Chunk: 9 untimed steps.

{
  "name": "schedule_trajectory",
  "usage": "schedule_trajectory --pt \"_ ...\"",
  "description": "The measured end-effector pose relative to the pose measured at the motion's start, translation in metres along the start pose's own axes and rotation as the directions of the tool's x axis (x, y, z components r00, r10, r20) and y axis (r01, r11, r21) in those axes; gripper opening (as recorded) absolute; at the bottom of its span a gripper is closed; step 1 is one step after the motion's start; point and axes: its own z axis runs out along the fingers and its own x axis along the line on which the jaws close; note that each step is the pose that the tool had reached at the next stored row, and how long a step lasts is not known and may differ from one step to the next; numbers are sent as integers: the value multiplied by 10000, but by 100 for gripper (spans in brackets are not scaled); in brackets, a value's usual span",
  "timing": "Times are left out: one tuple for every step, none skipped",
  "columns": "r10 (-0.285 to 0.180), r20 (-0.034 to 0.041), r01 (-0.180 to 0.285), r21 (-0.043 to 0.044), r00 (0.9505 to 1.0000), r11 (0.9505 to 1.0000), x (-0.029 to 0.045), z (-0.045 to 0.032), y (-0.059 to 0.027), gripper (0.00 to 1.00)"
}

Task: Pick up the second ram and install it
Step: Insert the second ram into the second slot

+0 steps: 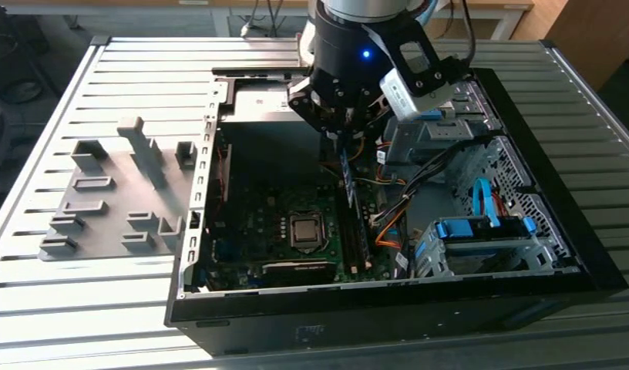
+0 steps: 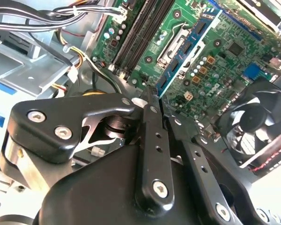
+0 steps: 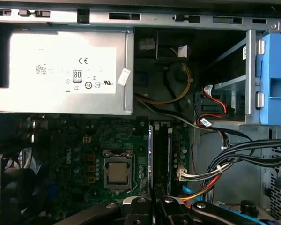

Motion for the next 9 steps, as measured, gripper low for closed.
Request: schedule_trajectory --pt "19 0 -19 1 10000 10000 -3 18 0 14" --pt "42 0 -42 0 10000 10000 -8 37 0 14" --pt "64 1 -64 1 10000 10000 -13 52 -1 14" --pt "73 1 -73 1 10000 10000 -13 65 -1 14" --pt "75 1 -75 1 10000 10000 -13 77 -1 14" --pt "83 1 -83 2 10000 10000 -13 87 -1 14" --pt "89 1 -89 1 10000 10000 -13 97 -1 14" --pt "89 1 -89 1 10000 10000 -13 105 -2 14" --pt "90 1 -90 2 10000 10000 -13 112 -2 14"
